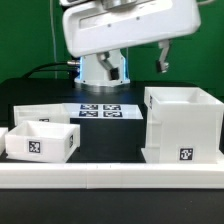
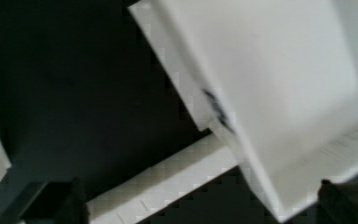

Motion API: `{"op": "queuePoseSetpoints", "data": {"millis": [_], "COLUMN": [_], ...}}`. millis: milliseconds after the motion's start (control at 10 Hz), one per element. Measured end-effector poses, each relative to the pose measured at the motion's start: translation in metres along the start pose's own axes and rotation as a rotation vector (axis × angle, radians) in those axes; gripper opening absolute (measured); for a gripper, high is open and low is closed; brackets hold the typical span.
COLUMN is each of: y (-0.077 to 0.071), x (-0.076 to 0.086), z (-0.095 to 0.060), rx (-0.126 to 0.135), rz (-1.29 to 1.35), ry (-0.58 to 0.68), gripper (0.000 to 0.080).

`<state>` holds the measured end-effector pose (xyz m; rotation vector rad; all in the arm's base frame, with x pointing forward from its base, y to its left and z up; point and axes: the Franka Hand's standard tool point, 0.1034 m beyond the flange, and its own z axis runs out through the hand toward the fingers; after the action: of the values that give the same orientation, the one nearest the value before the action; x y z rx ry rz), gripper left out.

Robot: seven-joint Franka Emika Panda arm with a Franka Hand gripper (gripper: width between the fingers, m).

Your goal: Assemble drawer

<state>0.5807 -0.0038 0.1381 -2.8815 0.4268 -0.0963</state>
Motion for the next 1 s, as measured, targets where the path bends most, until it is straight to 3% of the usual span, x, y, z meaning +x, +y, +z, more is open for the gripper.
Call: {"op": "queuePoseSetpoints", "data": {"millis": [400, 700, 1000], "y": [0.004, 0.059, 0.109], "x": [-0.001, -0.013, -0.011], "z": [0.003, 0.025, 0.046], "rx": [-0.002, -0.05, -0.101], "rz": [-0.156, -0.113, -0.114], "ry": [-0.007, -0.021, 0.004], "gripper": [0.0649, 0.0649, 0.0649]}}
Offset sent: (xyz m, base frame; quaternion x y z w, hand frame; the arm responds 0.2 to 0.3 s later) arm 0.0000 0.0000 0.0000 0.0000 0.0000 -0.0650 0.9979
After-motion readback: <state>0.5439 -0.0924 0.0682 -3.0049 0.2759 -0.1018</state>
